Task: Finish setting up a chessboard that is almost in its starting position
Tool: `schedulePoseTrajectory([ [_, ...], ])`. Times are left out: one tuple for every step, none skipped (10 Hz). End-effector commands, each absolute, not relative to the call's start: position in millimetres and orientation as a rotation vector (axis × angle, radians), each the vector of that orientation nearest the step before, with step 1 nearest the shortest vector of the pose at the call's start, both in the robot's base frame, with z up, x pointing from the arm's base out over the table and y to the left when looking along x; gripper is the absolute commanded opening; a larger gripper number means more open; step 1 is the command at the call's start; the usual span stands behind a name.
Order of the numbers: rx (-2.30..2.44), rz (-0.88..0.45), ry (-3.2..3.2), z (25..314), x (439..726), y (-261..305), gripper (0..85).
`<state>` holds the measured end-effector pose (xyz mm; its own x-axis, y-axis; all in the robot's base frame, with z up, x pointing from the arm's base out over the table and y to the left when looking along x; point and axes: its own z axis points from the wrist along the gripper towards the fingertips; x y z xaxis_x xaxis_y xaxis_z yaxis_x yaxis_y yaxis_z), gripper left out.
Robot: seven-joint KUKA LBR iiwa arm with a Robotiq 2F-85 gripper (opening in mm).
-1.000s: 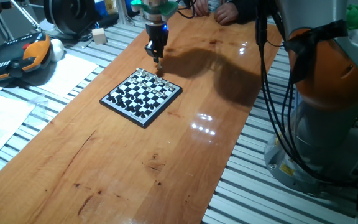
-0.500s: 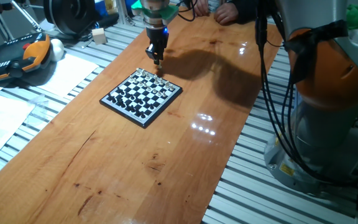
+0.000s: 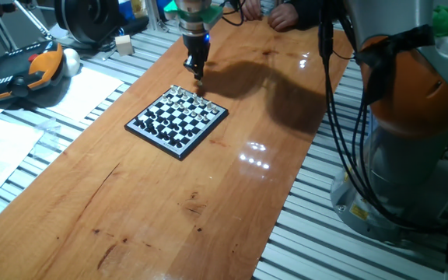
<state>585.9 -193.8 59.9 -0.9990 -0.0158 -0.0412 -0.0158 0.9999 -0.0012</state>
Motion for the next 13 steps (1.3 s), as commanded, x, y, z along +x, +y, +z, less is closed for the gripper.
schedulePoseTrajectory([
  [-0.001, 0.012, 3.106, 67.4, 581.5, -190.4, 0.0],
  [0.038, 0.020, 3.110, 75.9, 576.1, -183.7, 0.0],
  [0.061, -0.002, 3.116, 83.3, 571.2, -175.9, 0.0],
  [0.095, -0.004, 3.121, 87.8, 567.6, -171.8, 0.0],
  [0.162, 0.047, 3.123, 88.3, 566.2, -170.7, 0.0],
  [0.184, 0.050, 3.120, 87.6, 566.4, -171.7, 0.0],
  [0.194, 0.051, 3.132, 88.3, 566.6, -174.2, 0.0],
  [0.171, 0.006, 3.146, 88.3, 566.6, -174.2, 0.0],
  [0.110, -0.015, 3.142, 88.3, 566.6, -174.2, 0.0],
  [0.095, -0.024, 3.138, 88.3, 566.6, -174.2, 0.0],
  [0.096, -0.094, 3.141, 88.3, 566.6, -174.2, 0.0],
  [0.072, -0.169, 3.139, 88.3, 566.6, -174.2, 0.0],
  [0.062, -0.188, 3.134, 88.3, 566.6, -174.2, 0.0],
])
